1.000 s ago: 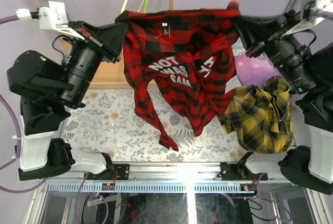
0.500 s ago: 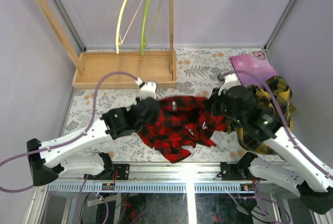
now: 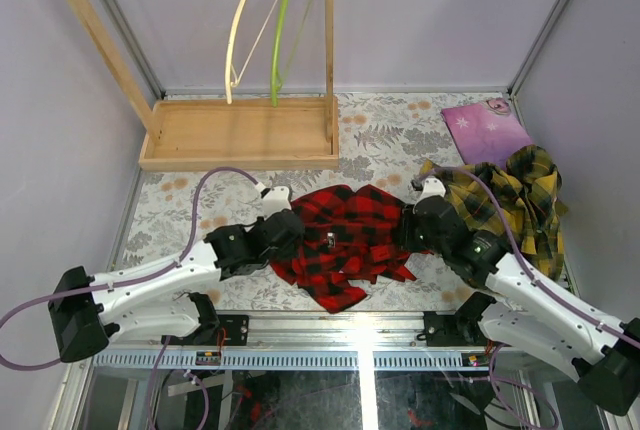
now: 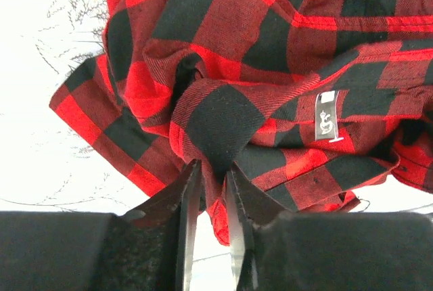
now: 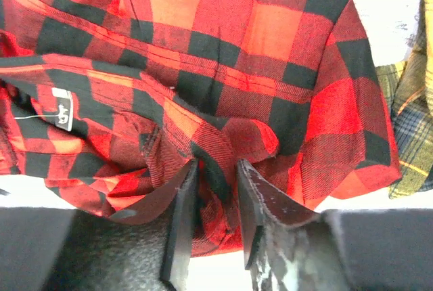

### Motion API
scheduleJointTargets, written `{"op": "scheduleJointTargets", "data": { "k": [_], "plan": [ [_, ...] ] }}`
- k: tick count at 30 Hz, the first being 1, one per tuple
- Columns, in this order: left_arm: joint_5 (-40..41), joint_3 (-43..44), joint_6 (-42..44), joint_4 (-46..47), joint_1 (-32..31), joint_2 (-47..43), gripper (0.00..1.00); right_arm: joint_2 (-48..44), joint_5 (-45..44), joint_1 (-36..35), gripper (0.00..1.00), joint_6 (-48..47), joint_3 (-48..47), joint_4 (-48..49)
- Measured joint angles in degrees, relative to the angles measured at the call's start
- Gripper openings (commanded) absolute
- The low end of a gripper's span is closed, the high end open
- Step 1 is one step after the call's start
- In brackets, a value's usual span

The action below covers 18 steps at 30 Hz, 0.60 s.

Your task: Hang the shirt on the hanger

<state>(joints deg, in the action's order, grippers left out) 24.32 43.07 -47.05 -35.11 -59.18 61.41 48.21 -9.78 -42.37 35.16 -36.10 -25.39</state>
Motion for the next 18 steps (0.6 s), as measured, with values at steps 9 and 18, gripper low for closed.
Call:
{"op": "scheduleJointTargets", "data": {
  "k": [9,18],
  "plan": [
    [-0.7,6.47,1.73,-1.53,3.54,-0.96,0.63,-7.3,1.88,-0.02,0.73,-4.7,-3.08,-2.8],
    [4.17,19.74,5.09,-7.32,5.46,-11.19,0.79,-8.94,-0.98,-0.02,0.96,-2.67,-11.45,-6.88]
  ]
}}
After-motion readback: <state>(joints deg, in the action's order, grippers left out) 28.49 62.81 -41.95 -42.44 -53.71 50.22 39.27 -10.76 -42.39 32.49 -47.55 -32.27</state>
